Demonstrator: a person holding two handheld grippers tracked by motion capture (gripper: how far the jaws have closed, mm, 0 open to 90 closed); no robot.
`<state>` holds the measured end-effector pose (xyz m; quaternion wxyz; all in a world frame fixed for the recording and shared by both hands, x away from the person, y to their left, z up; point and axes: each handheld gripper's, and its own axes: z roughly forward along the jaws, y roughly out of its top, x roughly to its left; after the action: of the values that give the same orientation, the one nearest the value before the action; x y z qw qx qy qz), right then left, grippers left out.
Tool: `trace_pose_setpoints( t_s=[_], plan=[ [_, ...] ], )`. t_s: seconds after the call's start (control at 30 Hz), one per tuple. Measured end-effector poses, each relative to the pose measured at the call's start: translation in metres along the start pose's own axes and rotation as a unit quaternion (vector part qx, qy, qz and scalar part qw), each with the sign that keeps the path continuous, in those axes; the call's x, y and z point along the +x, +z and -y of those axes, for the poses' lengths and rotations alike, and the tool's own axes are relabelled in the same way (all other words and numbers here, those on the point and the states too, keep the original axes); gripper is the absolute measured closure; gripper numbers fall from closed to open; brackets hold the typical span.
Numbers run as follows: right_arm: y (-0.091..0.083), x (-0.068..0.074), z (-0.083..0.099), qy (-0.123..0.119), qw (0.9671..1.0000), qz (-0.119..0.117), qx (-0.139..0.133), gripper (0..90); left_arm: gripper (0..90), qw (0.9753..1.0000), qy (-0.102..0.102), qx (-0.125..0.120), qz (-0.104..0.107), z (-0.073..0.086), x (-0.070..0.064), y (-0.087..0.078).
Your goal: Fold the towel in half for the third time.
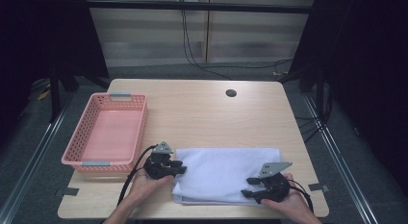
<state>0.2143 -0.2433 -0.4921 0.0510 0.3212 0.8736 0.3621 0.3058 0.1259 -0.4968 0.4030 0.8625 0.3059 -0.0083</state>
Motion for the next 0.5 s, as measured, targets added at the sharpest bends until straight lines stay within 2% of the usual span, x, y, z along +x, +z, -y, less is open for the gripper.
trace_pose_setpoints(
  t_s=[0.1,0.2,0.3,0.37,0.43,0.5],
  plan=[
    [-0.006,-0.007,0.005,0.007,1.0,0.005,0.0,51.8,65.9,1.0,0.003,0.001,0.01,-0.006,-0.003,0.008],
    [-0.012,-0.014,0.009,0.023,0.9997,0.011,-0.001,57.1,61.8,0.9999,0.004,0.004,0.015,-0.01,-0.008,0.013],
    [-0.016,-0.019,0.013,0.032,0.9995,0.007,-0.003,56.5,60.0,0.9998,0.003,0.011,0.019,-0.016,-0.012,0.016],
    [-0.017,-0.019,0.012,0.043,0.9991,-0.001,-0.001,51.0,58.8,0.9995,0.008,0.007,0.028,-0.02,-0.012,0.014],
    [-0.016,-0.013,0.008,0.053,0.9986,0.0,-0.002,40.5,56.2,0.9998,0.002,-0.003,0.018,-0.026,-0.012,0.01],
    [-0.015,-0.003,0.002,0.044,0.9989,-0.003,-0.013,40.3,55.8,0.9998,-0.005,-0.02,0.008,-0.036,-0.007,0.004]
  ],
)
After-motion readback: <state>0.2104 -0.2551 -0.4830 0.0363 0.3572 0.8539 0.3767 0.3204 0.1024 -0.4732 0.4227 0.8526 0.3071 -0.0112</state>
